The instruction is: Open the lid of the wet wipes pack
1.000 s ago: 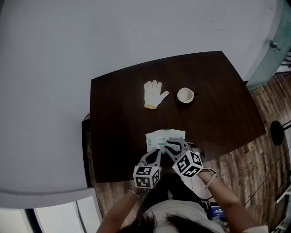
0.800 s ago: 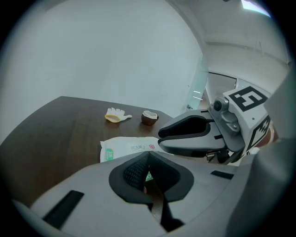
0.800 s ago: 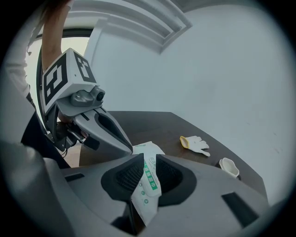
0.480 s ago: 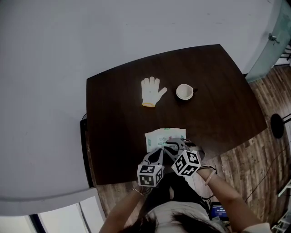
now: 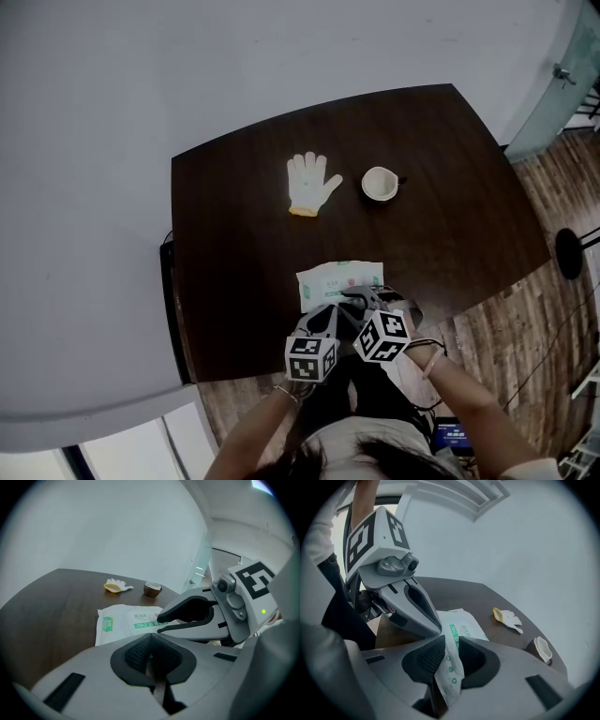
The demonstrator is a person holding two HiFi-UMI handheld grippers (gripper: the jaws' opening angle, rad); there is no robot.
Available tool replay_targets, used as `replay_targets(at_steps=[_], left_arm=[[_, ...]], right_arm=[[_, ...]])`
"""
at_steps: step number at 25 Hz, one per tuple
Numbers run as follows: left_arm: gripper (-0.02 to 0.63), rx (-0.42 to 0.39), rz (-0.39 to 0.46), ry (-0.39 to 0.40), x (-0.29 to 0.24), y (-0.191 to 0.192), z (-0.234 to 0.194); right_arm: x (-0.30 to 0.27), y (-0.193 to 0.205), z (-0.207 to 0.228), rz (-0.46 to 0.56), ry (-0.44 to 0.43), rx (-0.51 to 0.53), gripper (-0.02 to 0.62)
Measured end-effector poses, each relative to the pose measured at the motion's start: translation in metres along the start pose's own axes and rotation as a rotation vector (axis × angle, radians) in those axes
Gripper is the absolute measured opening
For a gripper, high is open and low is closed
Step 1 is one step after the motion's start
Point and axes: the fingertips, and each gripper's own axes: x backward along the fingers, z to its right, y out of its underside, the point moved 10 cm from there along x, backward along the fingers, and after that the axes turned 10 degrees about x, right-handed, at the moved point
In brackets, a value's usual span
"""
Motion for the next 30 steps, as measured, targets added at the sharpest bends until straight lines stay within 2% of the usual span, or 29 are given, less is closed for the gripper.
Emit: replay_targets(at_steps=[7, 15, 21, 30], left_arm=[[0.018, 0.004, -0.008, 0.005, -0.005, 0.0031, -0.0015], [0.018, 0.012, -0.042, 0.036, -0.0057, 0.0019, -0.0055], [0.018, 0.006, -0.046, 0.041, -0.005, 0.0025, -0.0061], [0.018, 0.008, -0.049, 0.048, -0.0037, 0.0054, -0.0072]], right_arm=[[-0.0064, 0.0016, 0.0001, -0.025, -0.003, 0.045, 0.1], [-0.0085, 0.001, 0.0039, -0.036, -0.026, 0.032, 0.101], [-0.0061, -0.0028, 0.002, -0.044, -0.015, 0.085, 0.073], [-0.001, -0.0065, -0.0035, -0.045, 0.011, 0.074, 0.048]])
